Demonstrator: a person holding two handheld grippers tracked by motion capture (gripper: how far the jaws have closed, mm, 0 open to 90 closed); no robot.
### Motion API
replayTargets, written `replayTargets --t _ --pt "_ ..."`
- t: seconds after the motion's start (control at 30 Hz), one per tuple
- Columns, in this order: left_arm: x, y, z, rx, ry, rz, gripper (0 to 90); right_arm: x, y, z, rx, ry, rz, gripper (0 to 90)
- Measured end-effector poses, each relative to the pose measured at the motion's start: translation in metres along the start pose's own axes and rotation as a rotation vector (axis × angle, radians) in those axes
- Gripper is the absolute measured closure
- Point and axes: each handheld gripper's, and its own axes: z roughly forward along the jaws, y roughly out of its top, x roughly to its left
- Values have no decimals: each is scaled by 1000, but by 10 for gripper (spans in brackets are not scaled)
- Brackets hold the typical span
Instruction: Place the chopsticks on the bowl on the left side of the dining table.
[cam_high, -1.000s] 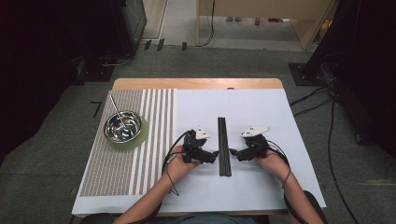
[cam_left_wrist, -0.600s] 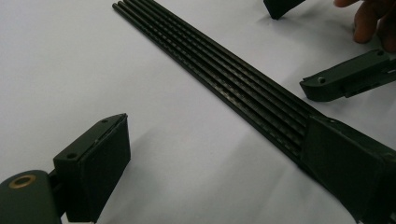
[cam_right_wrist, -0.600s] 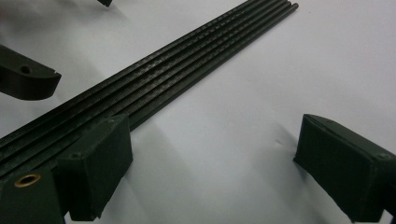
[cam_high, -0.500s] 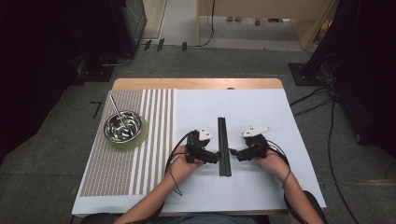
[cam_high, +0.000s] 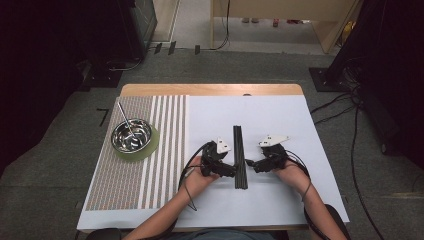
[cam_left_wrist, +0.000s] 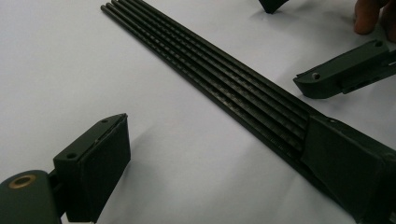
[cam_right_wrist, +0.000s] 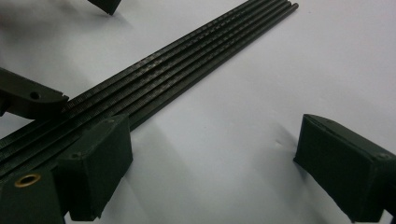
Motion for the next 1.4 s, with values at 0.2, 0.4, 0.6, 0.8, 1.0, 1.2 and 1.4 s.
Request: replayTargets --t 0.2,0.4,0.6,0.8,1.0,1.2,1.4 --pt "-1 0 0 6 2 10 84 0 0 0 0 0 0 104" --pt "-1 0 0 10 3 11 84 0 0 0 0 0 0 104" --pt "0 -2 -2 15 8 13 143 0 0 0 0 0 0 104" --pt "0 -2 -2 21 13 23 143 0 0 0 0 0 1 104" --pt "2 -2 -4 27 5 23 143 0 0 0 0 0 1 104" --pt "7 -4 -7 27 7 31 187 0 0 0 0 0 1 104" --pt "12 -4 -11 29 6 37 294 0 0 0 0 0 1 104"
